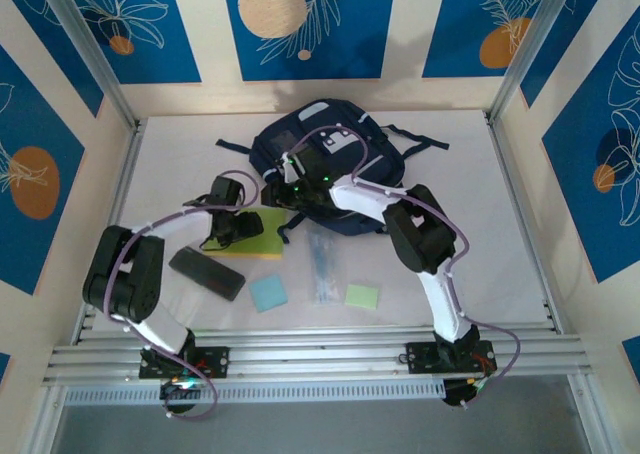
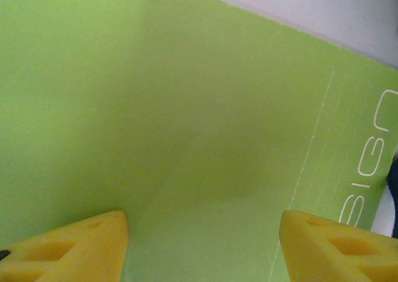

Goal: Pack the student bag
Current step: Move the book to the middle-left of the table, then pick up the book from the center of the table.

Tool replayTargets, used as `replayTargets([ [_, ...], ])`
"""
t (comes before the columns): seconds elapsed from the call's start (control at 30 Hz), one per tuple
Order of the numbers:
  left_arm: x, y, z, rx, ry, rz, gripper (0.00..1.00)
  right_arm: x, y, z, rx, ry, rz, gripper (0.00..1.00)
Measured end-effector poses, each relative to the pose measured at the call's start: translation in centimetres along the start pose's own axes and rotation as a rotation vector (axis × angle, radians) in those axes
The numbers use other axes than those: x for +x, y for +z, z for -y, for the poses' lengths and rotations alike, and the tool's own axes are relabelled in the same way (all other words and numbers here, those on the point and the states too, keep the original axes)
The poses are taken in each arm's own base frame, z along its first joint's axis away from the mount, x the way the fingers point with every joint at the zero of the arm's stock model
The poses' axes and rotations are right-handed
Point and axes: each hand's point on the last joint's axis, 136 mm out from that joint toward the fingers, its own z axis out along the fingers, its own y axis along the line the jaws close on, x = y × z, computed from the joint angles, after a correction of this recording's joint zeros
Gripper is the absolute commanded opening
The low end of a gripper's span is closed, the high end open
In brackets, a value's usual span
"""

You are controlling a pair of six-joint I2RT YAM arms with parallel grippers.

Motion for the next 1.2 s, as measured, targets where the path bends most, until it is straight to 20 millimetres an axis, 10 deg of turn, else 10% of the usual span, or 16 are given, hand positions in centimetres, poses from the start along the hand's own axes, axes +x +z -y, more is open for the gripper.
replayTargets([
  [0.33, 1.4, -3.4, 0.2, 0.042, -0.058, 0.000, 0.70, -1.0, 2.6, 2.9, 0.127, -0.141, -0.062, 0.48],
  [0.6, 4.1, -2.0, -1.6, 0.001, -0.117, -0.061, 0.68, 1.2, 2.8, 3.5, 0.157, -0.255, -0.154, 0.49],
  [1.2, 1.5, 0.0, -2.2, -0.106, -0.063, -0.053, 0.65, 4.3, 2.3, 3.5, 0.158, -0.345, -0.223, 0.48],
])
